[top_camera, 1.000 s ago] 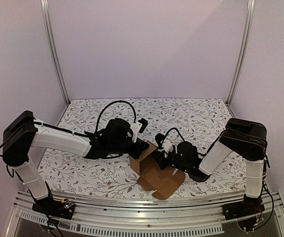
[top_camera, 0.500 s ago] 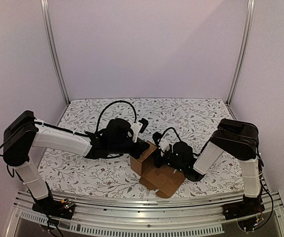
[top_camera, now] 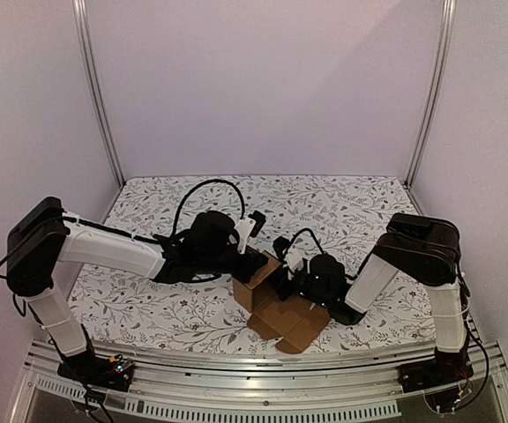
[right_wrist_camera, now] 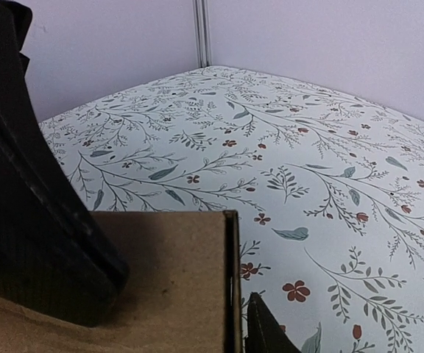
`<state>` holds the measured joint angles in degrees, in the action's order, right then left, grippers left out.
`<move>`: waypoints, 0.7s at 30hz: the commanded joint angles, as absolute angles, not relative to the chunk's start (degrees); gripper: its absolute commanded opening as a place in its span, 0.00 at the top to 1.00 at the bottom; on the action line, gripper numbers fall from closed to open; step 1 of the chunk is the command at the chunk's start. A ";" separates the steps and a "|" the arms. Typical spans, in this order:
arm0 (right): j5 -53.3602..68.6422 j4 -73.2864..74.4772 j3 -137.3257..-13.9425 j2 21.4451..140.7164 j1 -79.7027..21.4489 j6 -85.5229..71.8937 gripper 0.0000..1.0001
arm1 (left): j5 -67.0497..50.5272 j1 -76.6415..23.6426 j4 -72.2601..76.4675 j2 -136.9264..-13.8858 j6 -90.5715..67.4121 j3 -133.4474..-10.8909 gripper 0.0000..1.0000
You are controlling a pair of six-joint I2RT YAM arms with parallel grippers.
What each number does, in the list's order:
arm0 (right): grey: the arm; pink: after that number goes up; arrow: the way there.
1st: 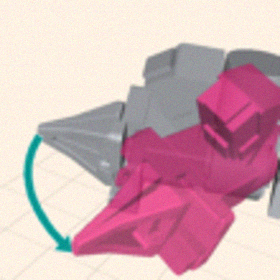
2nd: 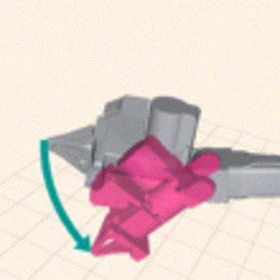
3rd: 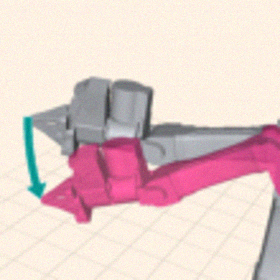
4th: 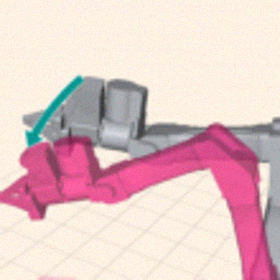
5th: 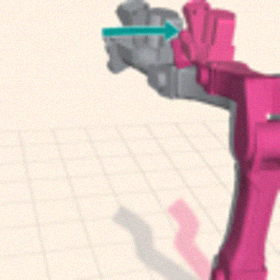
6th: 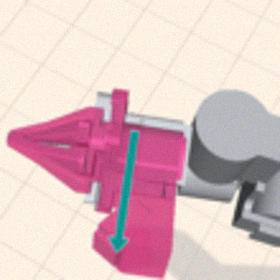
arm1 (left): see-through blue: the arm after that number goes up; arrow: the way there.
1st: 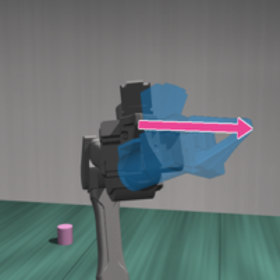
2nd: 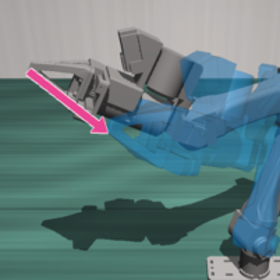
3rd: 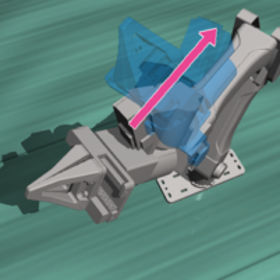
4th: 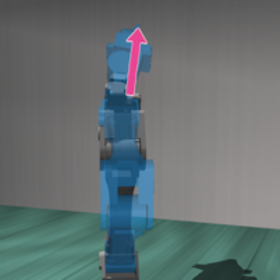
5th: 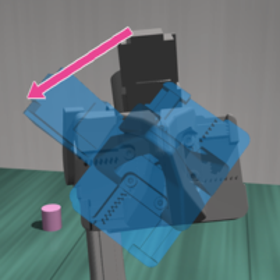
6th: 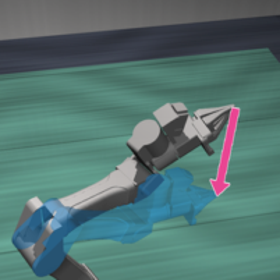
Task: Fold the paper box
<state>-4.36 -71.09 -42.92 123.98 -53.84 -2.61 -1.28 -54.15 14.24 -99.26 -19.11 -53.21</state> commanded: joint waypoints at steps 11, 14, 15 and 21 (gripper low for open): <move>-6.00 -71.10 -41.76 126.25 -53.61 -2.23 0.95 | -1.74 -53.35 10.99 -101.21 -19.36 -53.87 1.00; -5.86 -70.29 -42.10 126.06 -53.60 -1.49 1.00 | -1.68 -53.35 10.70 -101.25 -19.32 -54.05 1.00; -5.79 -70.30 -42.03 126.04 -53.64 -1.27 1.00 | -1.67 -53.35 10.64 -101.27 -19.30 -54.13 1.00; -5.42 -69.48 -41.92 125.62 -53.65 -0.62 0.99 | -1.50 -53.36 10.46 -101.24 -19.16 -54.18 1.00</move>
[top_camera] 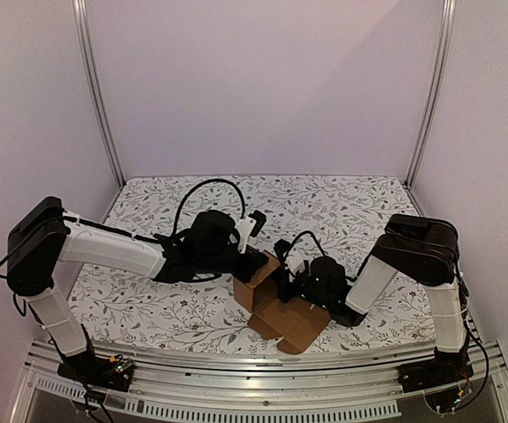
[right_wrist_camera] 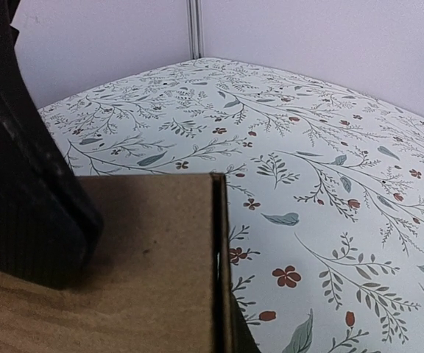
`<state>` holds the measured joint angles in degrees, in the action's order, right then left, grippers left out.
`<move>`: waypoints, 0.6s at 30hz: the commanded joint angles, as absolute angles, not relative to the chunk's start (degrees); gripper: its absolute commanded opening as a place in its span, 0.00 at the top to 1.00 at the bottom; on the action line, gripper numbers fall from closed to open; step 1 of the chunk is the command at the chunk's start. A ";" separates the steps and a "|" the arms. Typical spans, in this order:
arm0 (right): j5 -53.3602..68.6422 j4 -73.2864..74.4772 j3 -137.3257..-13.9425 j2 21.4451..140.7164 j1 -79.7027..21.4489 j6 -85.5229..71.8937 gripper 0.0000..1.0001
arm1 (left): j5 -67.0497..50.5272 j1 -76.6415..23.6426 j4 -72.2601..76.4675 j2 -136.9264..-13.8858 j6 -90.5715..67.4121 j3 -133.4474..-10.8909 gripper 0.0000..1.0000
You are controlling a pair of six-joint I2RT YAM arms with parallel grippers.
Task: Fold the paper box
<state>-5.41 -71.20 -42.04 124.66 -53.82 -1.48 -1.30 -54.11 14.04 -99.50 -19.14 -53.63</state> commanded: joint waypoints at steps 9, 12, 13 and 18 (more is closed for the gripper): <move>-6.43 -68.47 -38.53 121.60 -53.65 1.05 0.52 | -0.87 -53.35 10.21 -101.33 -18.88 -54.36 1.00; -6.49 -66.94 -36.49 118.58 -53.66 1.37 0.43 | -0.58 -53.35 10.43 -101.10 -18.79 -54.02 1.00; -6.50 -66.55 -35.75 117.45 -53.67 1.44 0.40 | -0.60 -53.35 10.51 -101.03 -18.84 -53.97 1.00; -6.58 -61.53 -32.16 110.39 -53.65 1.19 0.35 | -0.66 -53.35 10.93 -100.91 -19.14 -53.58 1.00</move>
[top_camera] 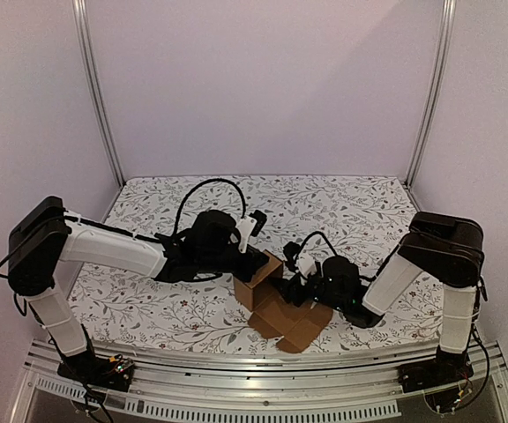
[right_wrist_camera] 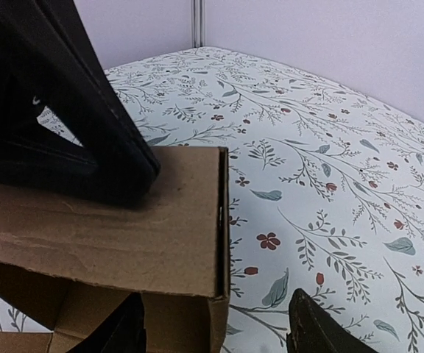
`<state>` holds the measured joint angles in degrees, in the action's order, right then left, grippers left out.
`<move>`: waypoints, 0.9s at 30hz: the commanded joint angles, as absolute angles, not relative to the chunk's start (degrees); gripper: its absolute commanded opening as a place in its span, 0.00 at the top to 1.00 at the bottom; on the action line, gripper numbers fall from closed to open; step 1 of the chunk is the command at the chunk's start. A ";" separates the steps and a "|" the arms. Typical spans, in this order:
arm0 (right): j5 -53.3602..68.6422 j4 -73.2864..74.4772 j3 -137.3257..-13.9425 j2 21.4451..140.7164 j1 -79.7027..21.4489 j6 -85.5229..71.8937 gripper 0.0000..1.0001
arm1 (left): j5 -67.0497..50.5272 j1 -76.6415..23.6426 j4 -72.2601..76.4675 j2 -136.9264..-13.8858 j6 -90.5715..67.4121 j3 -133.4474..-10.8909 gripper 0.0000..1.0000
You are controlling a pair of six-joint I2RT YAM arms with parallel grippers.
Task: Fold the paper box
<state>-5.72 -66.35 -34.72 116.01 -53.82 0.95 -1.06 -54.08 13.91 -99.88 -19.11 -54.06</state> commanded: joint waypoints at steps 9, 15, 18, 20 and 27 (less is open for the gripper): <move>-7.00 -37.83 -28.71 94.12 -53.50 -3.54 0.32 | -0.69 -53.35 11.40 -100.26 -18.85 -52.70 1.00; -9.16 -13.06 -30.92 79.29 -52.44 -10.11 0.30 | -1.15 -53.42 11.73 -100.06 -18.72 -52.39 1.00; -8.56 1.21 -34.55 75.10 -50.99 -15.37 0.29 | -1.21 -53.44 12.07 -99.97 -18.93 -52.22 1.00; -7.09 10.77 -36.72 73.76 -50.09 -17.93 0.29 | -1.13 -53.52 12.20 -99.70 -18.98 -52.09 1.00; 2.90 20.04 -36.62 71.64 -48.41 -26.59 0.29 | -0.70 -53.53 12.74 -99.11 -18.95 -51.24 1.00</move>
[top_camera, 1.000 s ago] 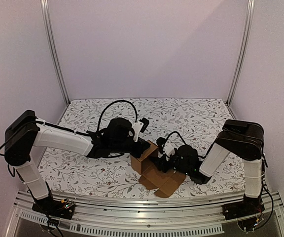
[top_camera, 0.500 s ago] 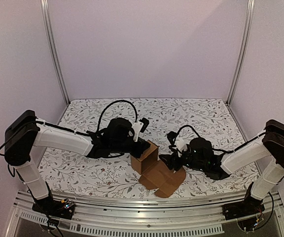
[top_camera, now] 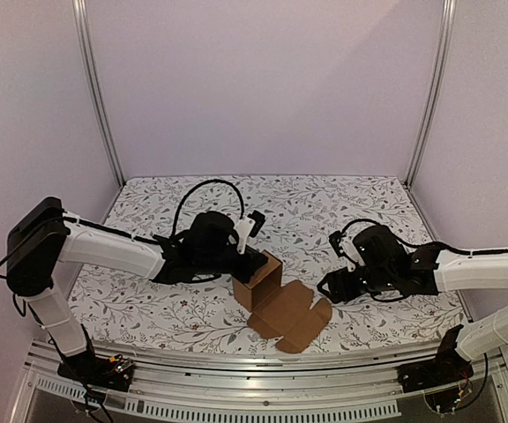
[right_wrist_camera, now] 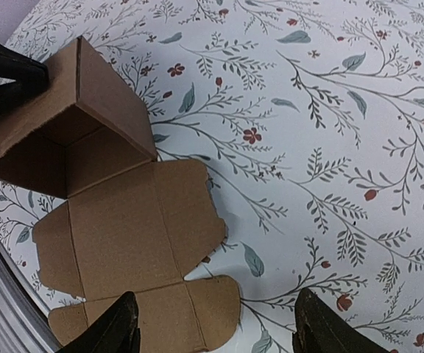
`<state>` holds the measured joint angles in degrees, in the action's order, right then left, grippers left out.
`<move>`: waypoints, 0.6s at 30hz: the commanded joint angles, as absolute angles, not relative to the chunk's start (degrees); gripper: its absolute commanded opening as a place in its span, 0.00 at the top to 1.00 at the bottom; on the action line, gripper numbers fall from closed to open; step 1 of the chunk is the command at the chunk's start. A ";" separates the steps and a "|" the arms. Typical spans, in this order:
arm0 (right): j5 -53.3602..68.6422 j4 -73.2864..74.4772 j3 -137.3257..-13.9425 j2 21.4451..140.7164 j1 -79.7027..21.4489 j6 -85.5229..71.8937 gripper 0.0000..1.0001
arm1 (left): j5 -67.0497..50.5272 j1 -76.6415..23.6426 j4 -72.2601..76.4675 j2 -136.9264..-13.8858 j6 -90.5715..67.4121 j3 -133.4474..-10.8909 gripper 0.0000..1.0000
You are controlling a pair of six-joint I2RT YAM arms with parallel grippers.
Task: Fold the paper box
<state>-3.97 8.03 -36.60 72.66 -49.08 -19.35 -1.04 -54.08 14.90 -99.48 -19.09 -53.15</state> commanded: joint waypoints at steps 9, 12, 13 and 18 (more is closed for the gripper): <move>10.86 19.11 -34.15 72.33 -46.90 -33.23 0.29 | -1.07 -53.53 13.22 -98.65 -19.44 -50.23 1.00; 12.91 16.84 -32.99 73.67 -46.14 -35.17 0.29 | -1.07 -53.61 13.39 -98.49 -19.89 -49.81 1.00; 13.34 15.93 -32.66 74.21 -45.91 -35.56 0.29 | -1.13 -53.61 13.48 -98.41 -20.08 -49.69 1.00; 16.50 10.39 -30.89 76.55 -45.05 -36.96 0.29 | -1.30 -53.79 14.04 -98.20 -20.67 -49.30 1.00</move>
